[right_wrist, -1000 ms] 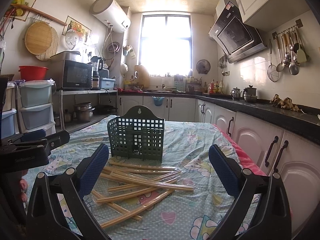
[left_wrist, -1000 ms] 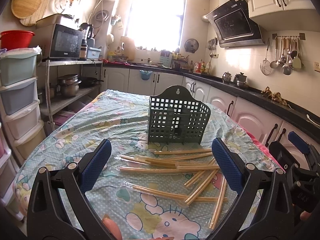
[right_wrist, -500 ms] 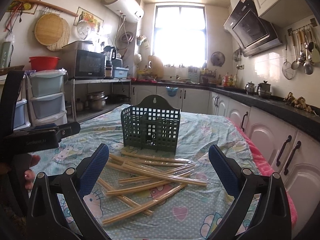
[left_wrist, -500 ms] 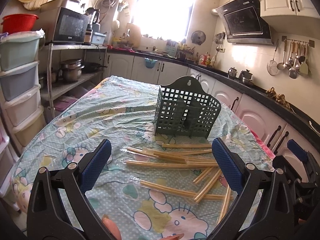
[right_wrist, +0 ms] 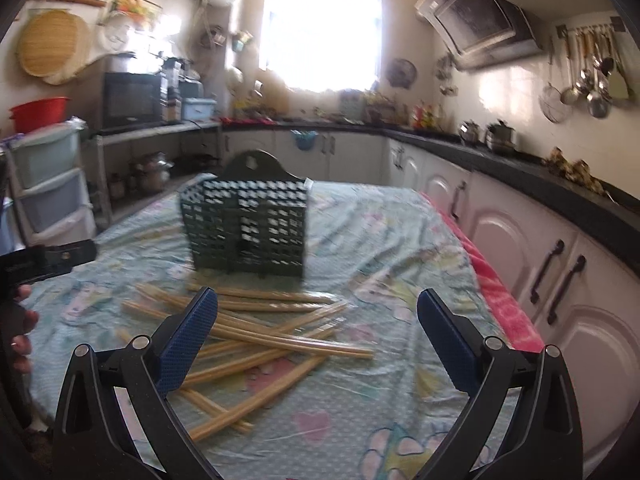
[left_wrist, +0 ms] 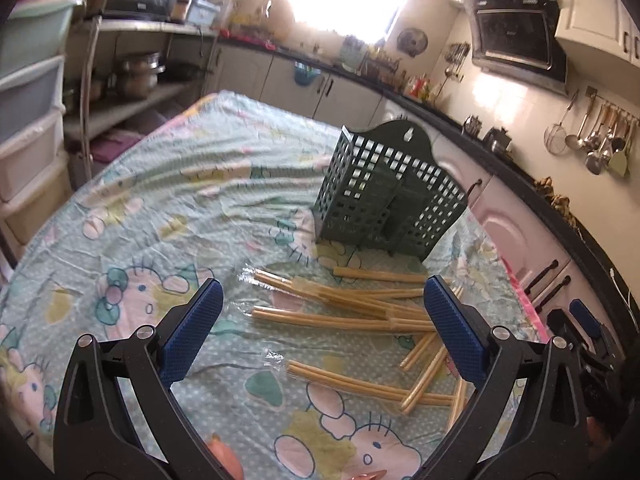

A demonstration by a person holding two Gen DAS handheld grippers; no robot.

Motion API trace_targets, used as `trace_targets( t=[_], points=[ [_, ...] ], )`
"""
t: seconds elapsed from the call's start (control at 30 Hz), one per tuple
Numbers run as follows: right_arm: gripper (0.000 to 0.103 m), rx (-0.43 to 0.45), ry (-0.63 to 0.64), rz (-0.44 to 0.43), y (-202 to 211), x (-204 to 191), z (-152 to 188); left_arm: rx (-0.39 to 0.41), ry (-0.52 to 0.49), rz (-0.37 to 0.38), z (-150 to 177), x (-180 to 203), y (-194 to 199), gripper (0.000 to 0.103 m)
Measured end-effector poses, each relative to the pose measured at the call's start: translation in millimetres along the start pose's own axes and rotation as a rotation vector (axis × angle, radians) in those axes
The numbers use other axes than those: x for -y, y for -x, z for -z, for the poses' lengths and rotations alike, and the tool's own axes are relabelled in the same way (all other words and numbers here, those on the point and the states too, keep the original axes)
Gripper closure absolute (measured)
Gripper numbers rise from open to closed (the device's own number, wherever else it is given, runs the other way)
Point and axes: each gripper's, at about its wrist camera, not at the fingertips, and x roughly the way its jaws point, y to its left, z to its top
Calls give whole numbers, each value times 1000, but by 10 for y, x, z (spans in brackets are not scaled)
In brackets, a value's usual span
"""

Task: Organize utensils
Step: 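Lower the left tool onto a wooden chopstick and close its fingers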

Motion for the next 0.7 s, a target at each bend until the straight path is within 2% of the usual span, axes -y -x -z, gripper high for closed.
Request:
trace_targets(
  t=[0.17, 0.27, 0.33, 0.43, 0.63, 0.7],
  points=[
    [6, -82, -35, 46, -142, 130, 26, -113, 23, 8, -37, -26, -294, 11],
    [7, -144, -60, 62, -246, 192, 60, -165, 42, 26, -57, -31, -418, 21],
    [13, -184, -72, 64, -328, 207, 72, -201, 46, 34, -53, -11, -493, 33],
    [24, -271, -103, 59, -493, 235, 133, -249, 64, 57, -37, 1, -607, 41],
    [32, -375, -182, 41, -722, 276, 208, -293, 102, 78, -2, -18, -748, 52],
    [35, -400, -209, 34, -778, 295, 224, -303, 117, 76, -2, -36, -790, 53]
  ],
)
